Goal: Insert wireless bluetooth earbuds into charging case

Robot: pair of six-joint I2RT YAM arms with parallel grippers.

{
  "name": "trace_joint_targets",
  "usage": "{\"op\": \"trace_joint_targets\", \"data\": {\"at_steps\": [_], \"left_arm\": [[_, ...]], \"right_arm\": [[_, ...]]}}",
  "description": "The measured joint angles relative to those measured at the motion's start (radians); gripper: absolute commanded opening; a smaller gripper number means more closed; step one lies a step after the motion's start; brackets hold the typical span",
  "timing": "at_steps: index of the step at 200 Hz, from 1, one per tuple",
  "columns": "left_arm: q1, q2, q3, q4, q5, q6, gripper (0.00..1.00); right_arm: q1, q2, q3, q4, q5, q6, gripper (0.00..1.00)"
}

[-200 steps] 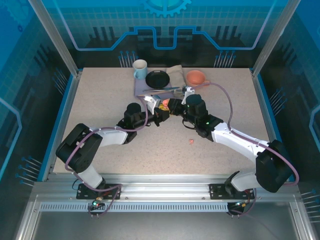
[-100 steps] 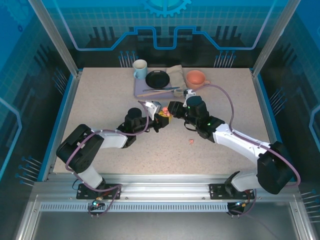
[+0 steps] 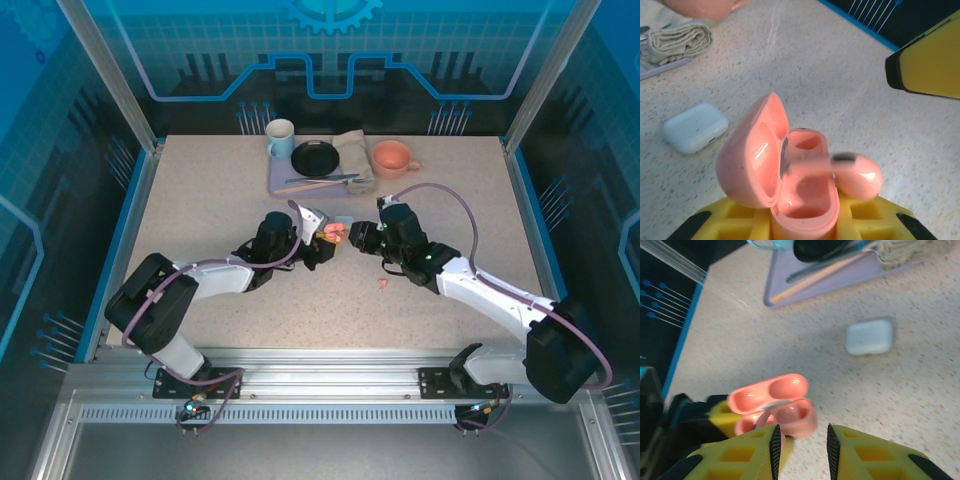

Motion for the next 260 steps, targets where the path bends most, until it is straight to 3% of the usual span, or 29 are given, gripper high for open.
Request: {"op": "trace_joint_targets", "data": {"at_steps": [39, 85, 104, 126, 173, 190, 260], "left_arm": [[-0.069, -0.011, 0.055, -0.225, -0.092, 0.119, 0.00], [-0.103, 0.024, 0.064, -0.318, -0.159, 0.161, 0.00], [-0.103, 0.024, 0.063, -0.314, -0.189, 0.162, 0.00], [-0.103, 0.000, 0.048, -0.301, -0.222, 0.162, 0.00], [-0.081, -0.125, 0.031, -0.241, -0.260, 0.143, 0.00], [-0.057, -0.162, 0.029, -0.208, -0.261, 0.125, 0.00], [0.019, -0.256, -0.034, -0.158, -0.264, 0.097, 0.00]], "right_arm": [[-0.012, -0.002, -0.034, -0.025, 0.002, 0.014, 0.33], [-0.022, -0.002, -0.047, -0.068, 0.009, 0.015, 0.33], [-0.029, -0.002, -0.047, -0.096, 0.014, 0.015, 0.35], [-0.035, 0.000, -0.047, -0.151, 0.016, 0.022, 0.44], [-0.026, 0.066, -0.038, -0.278, -0.047, 0.018, 0.46], [0.007, 0.108, -0.019, -0.334, -0.063, 0.018, 0.51], [0.189, 0.191, 0.025, -0.411, -0.078, 0.117, 0.51]]}}
